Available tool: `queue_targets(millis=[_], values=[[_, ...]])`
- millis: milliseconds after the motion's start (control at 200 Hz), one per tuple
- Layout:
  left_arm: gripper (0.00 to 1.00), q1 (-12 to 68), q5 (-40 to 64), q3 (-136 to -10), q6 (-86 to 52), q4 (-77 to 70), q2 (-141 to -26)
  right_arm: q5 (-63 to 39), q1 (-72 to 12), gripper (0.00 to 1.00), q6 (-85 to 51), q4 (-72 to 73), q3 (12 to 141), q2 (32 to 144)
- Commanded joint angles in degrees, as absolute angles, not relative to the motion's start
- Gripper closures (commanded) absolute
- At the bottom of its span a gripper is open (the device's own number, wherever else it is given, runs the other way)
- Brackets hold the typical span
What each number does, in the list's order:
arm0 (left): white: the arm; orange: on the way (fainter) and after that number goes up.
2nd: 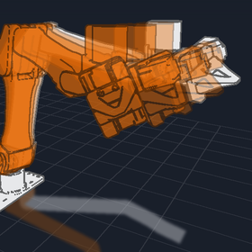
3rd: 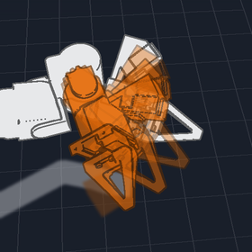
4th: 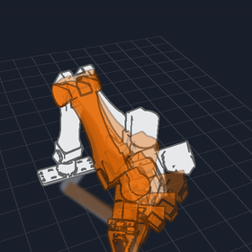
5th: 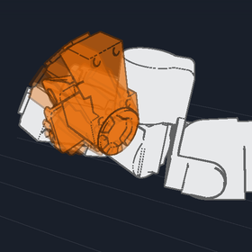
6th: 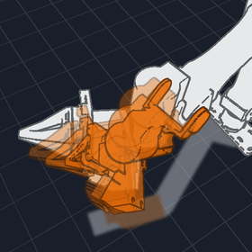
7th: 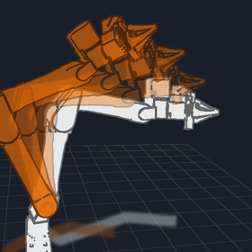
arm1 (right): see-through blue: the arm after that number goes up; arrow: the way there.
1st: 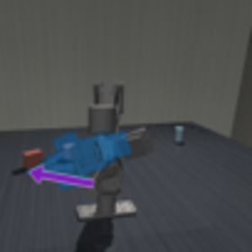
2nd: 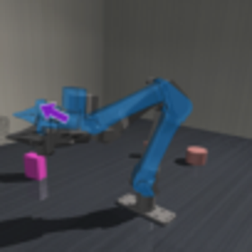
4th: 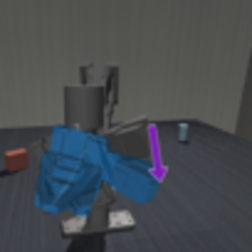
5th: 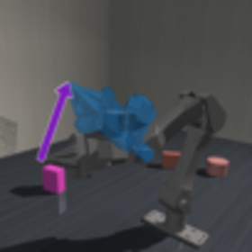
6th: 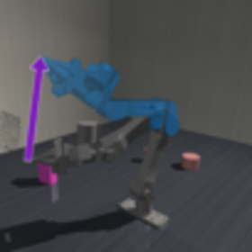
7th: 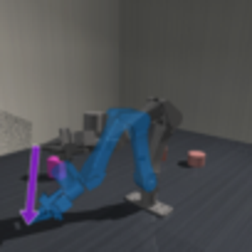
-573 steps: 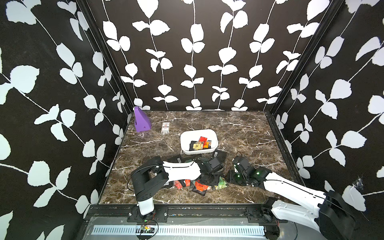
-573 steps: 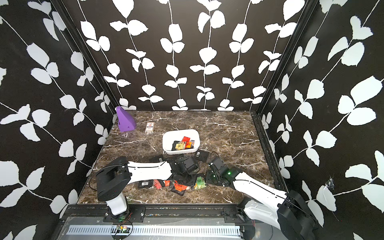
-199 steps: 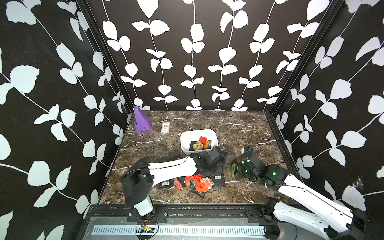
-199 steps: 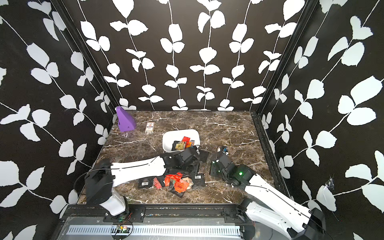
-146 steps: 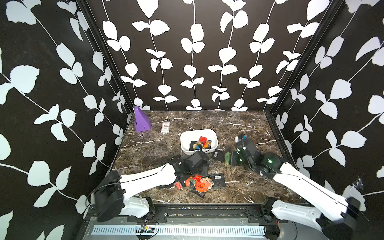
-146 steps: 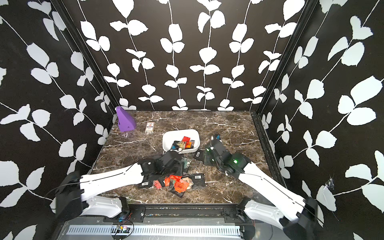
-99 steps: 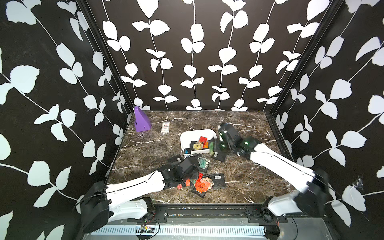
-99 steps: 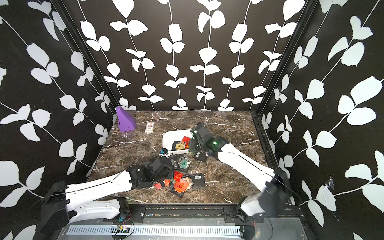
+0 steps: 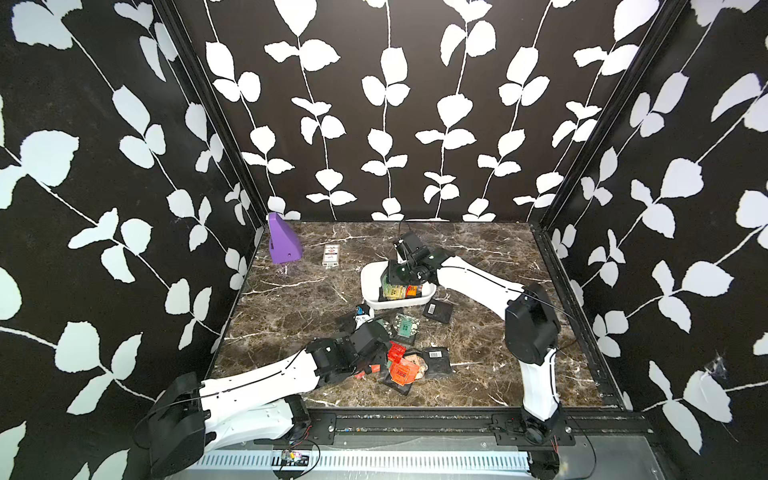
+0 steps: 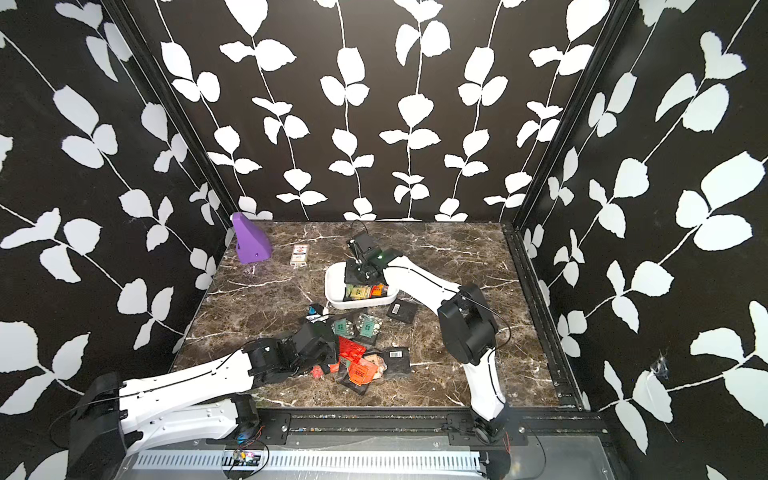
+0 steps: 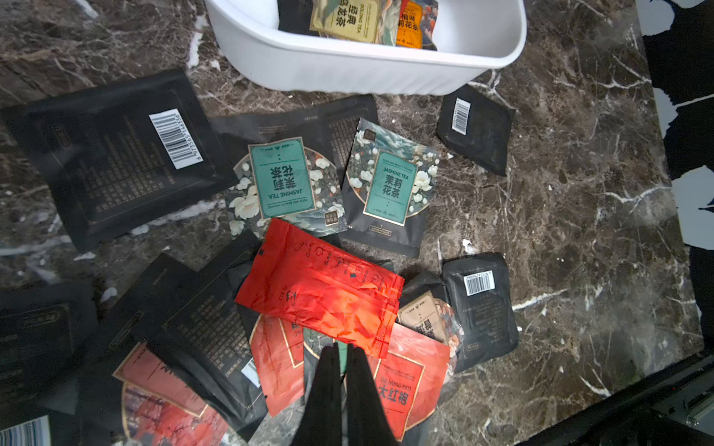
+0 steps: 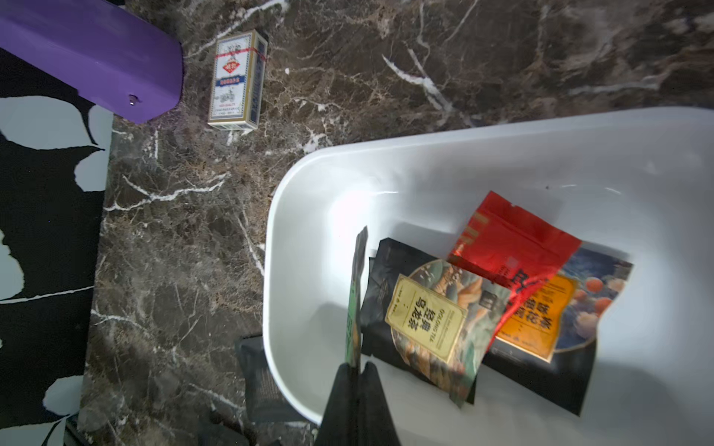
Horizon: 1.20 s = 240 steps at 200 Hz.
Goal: Put the tea bags into the storage box
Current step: Place the tea bag in the storage box, then pick up the tea bag from the center of the board.
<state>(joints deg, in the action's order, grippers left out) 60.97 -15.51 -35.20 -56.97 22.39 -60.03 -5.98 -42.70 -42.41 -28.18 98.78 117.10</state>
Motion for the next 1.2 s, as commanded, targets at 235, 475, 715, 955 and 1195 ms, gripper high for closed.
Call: queue_targets(millis=[235,475,715,955,1195], values=[[1.0,60.7,-14.2,-34.5,-57.4,21.1,-59.6,-1.4,-39.1,0.64,-41.3,-32.0,97.1,112.1],[1.0,60.7,-7.1,-37.0,-55.1,14.4,-64.2,3.9,-37.6,0.63,-35.5,-34.9,86.2,94.8],[1.0,63.8,1.9,-47.0,-50.4,11.7,-77.5,4.2,-37.4,0.61,-39.5,-36.9,62.4,71.0],[1.0,66.8,8.3,-54.5,-49.1,15.1,-89.0,0.6,-38.7,0.61,-49.1,-37.6,42.2,53.6],[1.0,67.0,8.7,-55.4,-50.2,18.1,-93.1,-0.8,-43.5,0.6,-55.1,-33.0,32.5,51.0]])
